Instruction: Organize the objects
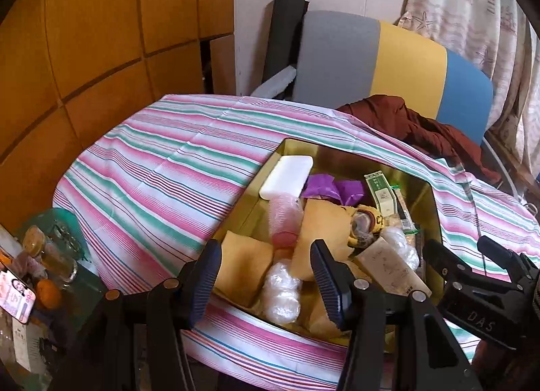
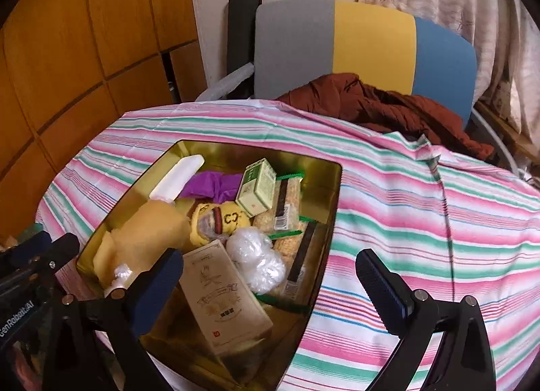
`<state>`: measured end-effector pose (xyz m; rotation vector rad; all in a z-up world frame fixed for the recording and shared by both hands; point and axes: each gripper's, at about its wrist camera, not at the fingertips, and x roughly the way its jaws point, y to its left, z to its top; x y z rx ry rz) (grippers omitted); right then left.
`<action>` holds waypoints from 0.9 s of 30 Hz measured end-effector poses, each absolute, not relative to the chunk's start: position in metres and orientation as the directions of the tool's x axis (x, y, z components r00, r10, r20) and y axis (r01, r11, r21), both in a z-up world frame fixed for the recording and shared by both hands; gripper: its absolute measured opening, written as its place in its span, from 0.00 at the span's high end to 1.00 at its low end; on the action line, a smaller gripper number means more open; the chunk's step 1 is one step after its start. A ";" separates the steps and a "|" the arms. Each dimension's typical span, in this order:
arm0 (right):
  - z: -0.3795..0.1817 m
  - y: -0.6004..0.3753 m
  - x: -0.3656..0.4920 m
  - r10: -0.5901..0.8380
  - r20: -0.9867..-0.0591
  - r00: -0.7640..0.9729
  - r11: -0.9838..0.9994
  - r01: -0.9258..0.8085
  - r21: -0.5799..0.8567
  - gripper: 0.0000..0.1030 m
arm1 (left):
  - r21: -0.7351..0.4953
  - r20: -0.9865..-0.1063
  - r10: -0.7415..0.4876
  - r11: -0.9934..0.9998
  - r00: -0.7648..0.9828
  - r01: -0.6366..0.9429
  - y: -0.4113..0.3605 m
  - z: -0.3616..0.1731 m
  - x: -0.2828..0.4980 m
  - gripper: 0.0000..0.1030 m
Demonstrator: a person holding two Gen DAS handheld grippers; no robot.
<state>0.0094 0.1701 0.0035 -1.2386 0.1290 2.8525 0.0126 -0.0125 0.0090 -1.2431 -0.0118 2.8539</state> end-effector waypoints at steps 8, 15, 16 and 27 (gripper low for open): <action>0.007 0.170 0.010 0.003 -0.720 -0.693 -0.995 -0.073 0.066 0.00 | 0.026 -0.732 0.003 -0.999 -0.681 -0.032 -0.007 0.011 0.013 0.46; 0.007 0.168 0.010 0.004 -0.720 -0.694 -0.996 -0.067 0.059 0.00 | 0.037 -0.758 -0.017 -0.999 -0.652 -0.017 -0.007 0.006 0.009 0.46; 0.007 0.168 0.010 0.002 -0.719 -0.695 -0.996 -0.067 0.062 0.00 | 0.041 -0.760 -0.020 -0.999 -0.650 -0.017 -0.007 0.005 0.009 0.46; 0.004 0.171 0.009 0.013 -0.735 -0.677 -0.993 -0.093 0.068 0.00 | 0.073 -0.769 -0.051 -0.997 -0.638 -0.008 -0.004 0.003 0.008 0.46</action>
